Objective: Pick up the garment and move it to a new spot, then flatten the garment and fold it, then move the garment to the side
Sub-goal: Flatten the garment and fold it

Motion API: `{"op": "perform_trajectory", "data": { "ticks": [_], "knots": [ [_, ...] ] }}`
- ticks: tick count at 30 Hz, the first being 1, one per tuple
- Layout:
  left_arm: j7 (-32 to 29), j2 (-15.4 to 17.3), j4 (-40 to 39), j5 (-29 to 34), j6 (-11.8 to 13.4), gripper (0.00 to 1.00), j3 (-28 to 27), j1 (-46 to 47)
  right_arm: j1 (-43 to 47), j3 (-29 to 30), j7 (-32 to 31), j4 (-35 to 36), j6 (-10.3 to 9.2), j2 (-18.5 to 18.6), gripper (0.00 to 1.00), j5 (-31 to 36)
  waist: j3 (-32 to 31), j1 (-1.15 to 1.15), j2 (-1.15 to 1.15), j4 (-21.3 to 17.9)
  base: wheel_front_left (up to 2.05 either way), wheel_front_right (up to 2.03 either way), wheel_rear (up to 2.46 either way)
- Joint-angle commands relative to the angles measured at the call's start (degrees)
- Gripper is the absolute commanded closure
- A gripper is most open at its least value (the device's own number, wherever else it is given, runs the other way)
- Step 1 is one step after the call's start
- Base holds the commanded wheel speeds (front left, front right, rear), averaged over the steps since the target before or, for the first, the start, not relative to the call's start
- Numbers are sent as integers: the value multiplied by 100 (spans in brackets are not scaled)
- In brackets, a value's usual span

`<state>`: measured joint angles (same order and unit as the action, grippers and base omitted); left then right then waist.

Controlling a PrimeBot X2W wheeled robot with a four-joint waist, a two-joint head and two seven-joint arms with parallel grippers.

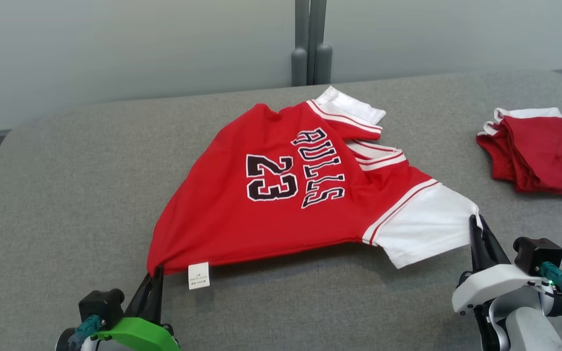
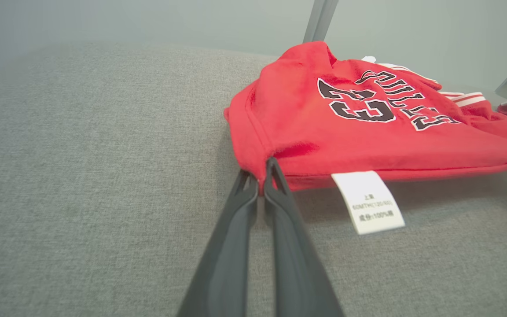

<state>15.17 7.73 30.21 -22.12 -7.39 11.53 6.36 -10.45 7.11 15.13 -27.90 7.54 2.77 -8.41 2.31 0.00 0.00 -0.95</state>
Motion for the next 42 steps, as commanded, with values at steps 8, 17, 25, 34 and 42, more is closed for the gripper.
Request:
{"op": "perform_trajectory", "data": {
  "ticks": [8, 17, 25, 34, 42],
  "knots": [
    [-6, 239, 19, 180, -17, 100, -18, 275, -189, -323, -2, 230, -10, 32, 100, -178, -413, 0, 0, -98, 0, 0, 0],
    [-5, 874, 205, 234, -17, 100, 425, 1825, -1643, -662, -2, 70, -10, 305, 100, -118, 490, 0, 0, -138, 0, 0, 0],
    [-147, 1700, 615, 135, -10, 100, 1081, 4230, -4073, -882, -2, -397, -11, 591, 100, 120, 1531, 0, 0, -150, 0, 0, 0],
    [-164, 2080, 1209, 417, -10, 100, 1838, 6626, -6418, -678, -2, -1128, -10, 698, 100, 959, 2258, 0, 0, -72, 0, 0, 0],
    [-41, 2071, 1555, 996, 201, 100, 2112, 7892, -7588, -266, -2, -1192, -11, 866, 100, 1786, 2498, 0, 0, -6, 0, 0, 0]
  ]
}}
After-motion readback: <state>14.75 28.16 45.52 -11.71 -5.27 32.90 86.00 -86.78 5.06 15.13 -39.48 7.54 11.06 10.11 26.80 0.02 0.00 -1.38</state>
